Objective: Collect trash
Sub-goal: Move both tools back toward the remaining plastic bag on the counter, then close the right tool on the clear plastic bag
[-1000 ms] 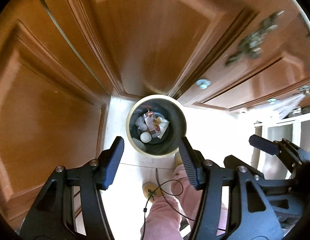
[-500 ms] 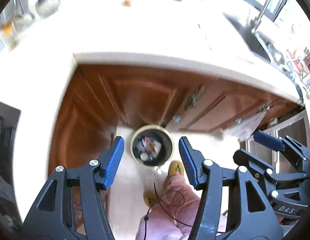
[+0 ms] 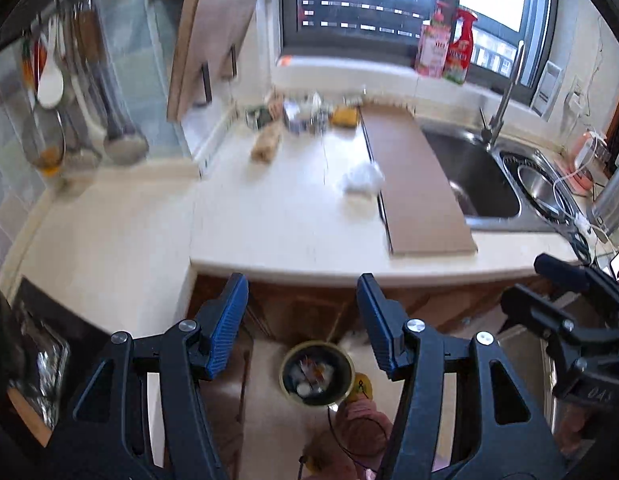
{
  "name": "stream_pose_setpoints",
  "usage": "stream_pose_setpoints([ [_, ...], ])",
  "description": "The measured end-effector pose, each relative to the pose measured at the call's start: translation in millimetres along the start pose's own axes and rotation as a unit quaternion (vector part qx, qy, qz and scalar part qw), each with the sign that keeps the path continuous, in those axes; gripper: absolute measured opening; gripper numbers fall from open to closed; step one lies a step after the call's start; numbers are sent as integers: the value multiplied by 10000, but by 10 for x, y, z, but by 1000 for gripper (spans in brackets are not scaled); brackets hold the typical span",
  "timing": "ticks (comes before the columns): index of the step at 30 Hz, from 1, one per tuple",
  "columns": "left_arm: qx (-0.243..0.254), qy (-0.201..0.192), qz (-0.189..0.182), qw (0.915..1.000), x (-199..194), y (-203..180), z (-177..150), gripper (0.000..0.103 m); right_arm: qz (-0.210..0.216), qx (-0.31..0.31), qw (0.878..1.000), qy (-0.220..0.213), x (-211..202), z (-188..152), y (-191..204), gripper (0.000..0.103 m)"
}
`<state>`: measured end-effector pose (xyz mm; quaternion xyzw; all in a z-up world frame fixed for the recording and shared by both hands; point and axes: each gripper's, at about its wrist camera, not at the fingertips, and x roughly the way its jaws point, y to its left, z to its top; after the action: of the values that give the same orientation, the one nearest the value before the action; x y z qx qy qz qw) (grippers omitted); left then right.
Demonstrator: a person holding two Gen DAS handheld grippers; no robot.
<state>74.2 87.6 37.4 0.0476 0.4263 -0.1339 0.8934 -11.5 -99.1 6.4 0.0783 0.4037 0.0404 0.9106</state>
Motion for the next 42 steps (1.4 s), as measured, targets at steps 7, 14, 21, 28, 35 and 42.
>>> stream_pose_setpoints([
  [7,-84,-114,209,9997,421,-4,634,54,52,-115,9998,-171,427,754,-408,80],
  [14,-107,43,401,9991,1444,-2,1275,54,85,-194,9997,87,1526,1516,-874,80],
  [21,-206,290,576,9977,2568,-24,1783,54,72,-411,9979,505,2804,1984,-1177,80],
  [28,-283,493,808,9951,3376,41,1975,54,154,-668,9931,951,3762,1977,-1303,78],
  [35,-265,598,1008,9928,3728,138,2032,54,375,-982,9847,1389,4261,1814,-1233,64],
  [42,-312,740,1034,9914,3965,247,2084,54,665,-1159,9760,1721,4488,1705,-1160,38],
])
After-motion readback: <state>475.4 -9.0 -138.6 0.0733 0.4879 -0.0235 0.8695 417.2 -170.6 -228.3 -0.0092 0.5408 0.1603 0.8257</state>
